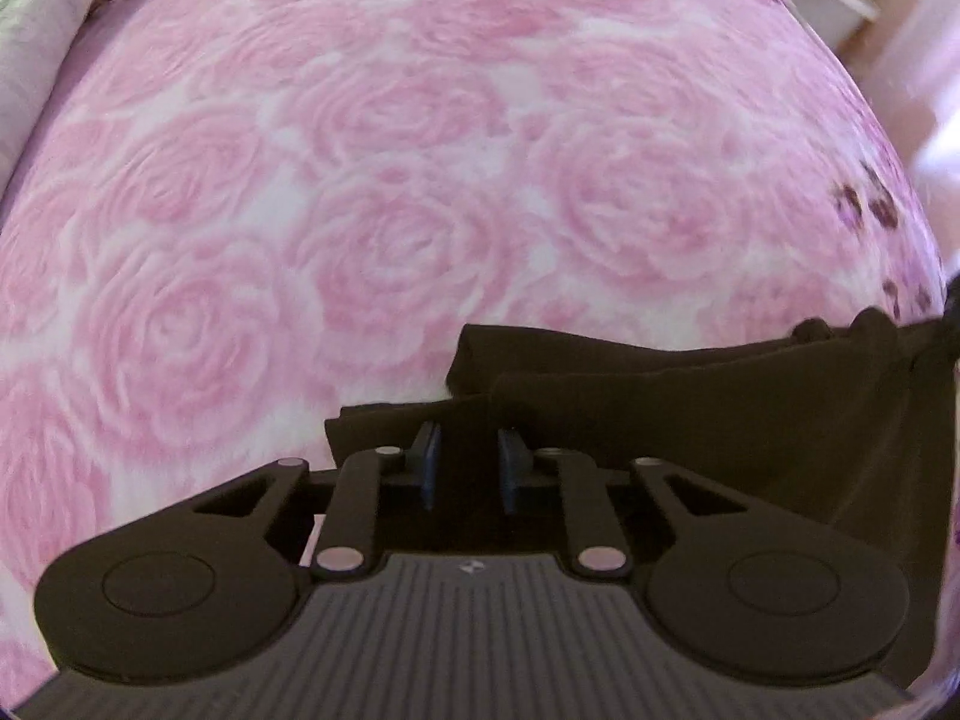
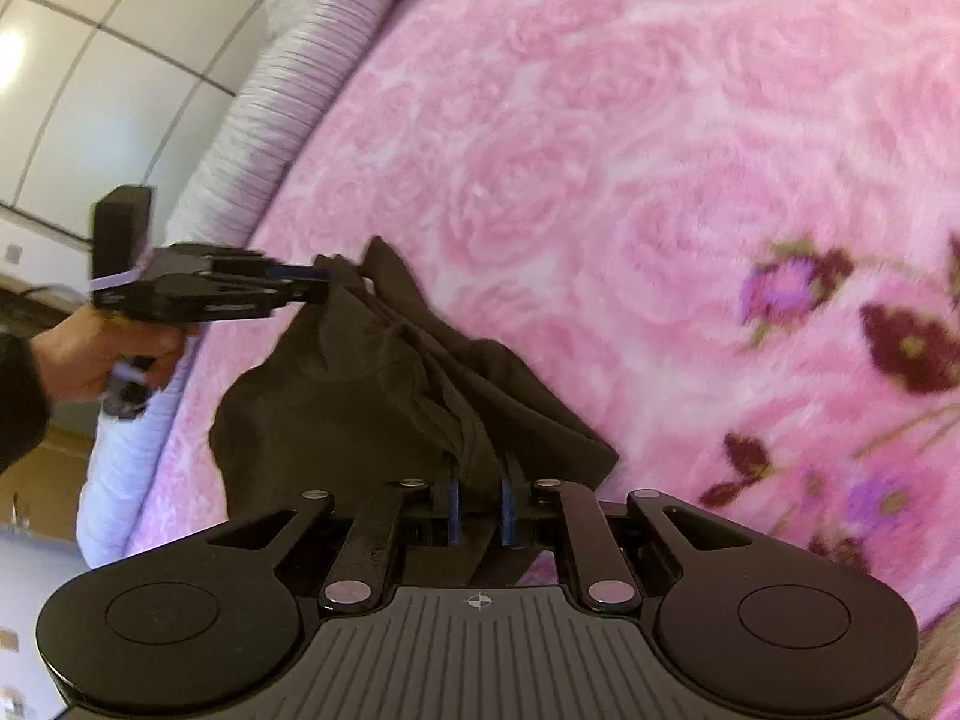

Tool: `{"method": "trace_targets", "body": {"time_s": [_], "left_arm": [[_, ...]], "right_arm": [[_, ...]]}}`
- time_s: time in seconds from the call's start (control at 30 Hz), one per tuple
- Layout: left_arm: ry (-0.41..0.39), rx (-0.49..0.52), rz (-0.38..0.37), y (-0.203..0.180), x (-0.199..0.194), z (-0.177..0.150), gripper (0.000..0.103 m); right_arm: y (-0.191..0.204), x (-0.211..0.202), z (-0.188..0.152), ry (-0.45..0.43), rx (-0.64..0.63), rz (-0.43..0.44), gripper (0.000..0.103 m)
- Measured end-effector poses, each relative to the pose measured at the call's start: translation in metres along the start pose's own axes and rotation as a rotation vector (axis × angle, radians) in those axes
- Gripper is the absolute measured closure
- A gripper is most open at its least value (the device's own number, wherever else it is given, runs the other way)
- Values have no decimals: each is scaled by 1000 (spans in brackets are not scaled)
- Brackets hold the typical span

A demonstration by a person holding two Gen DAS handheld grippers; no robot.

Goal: Fold clothes
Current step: 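Lower the folded end onto the shirt and open the left tool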

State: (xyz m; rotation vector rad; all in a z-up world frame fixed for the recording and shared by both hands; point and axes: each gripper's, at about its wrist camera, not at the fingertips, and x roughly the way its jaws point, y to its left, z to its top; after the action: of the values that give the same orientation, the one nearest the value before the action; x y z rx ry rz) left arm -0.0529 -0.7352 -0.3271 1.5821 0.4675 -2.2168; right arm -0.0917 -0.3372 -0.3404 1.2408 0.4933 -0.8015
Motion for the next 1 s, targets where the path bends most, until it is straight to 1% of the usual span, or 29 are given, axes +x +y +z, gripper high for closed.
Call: {"method": "trace_targets", "body": {"time_s": [0.1,0.17,0.2,0.23,0.33,0.43,0.47,0.5,0.57,0.6,0.63,0.67,0.77,0.9,0.97,1.0], "left_arm": [[5,8,0,0,8,0,85],[-1,-16,1,3,5,-1,85],[-4,-31,2,4,3,-2,82],[-8,-47,6,7,0,-4,80],[-31,-98,33,17,-16,-10,80],[-76,-157,65,27,-39,-21,81],[-92,-181,70,29,-47,-25,81],[-110,-206,60,29,-55,-29,81],[-144,-252,40,28,-69,-38,81],[-153,-262,30,24,-73,-42,80],[-156,-270,21,19,-75,-46,80],[-158,-277,10,13,-75,-50,80],[-142,-278,-30,-5,-67,-62,78],[-93,-281,-49,-17,-38,-69,78],[-73,-284,-54,-18,-22,-72,78],[-73,-281,-53,-18,-17,-73,77]], "right_arm": [[-15,4,-2,7,46,-13,92],[-20,10,-3,14,67,-15,92],[-19,12,-2,17,57,-19,92],[-17,12,-1,19,45,-22,92],[-14,6,-1,18,18,-29,92],[-11,-7,-2,-14,14,-90,90],[-8,-12,-1,-28,5,-117,86],[-4,-17,0,-43,-14,-144,84],[8,-26,4,-71,-73,-172,76],[15,-27,6,-78,-103,-157,73],[23,-26,7,-80,-130,-142,67],[29,-22,8,-75,-154,-130,63],[44,-2,10,-57,-197,-103,62],[46,26,10,-47,-167,-75,63],[44,37,11,-48,-147,-77,63],[41,41,12,-51,-134,-81,63]]}}
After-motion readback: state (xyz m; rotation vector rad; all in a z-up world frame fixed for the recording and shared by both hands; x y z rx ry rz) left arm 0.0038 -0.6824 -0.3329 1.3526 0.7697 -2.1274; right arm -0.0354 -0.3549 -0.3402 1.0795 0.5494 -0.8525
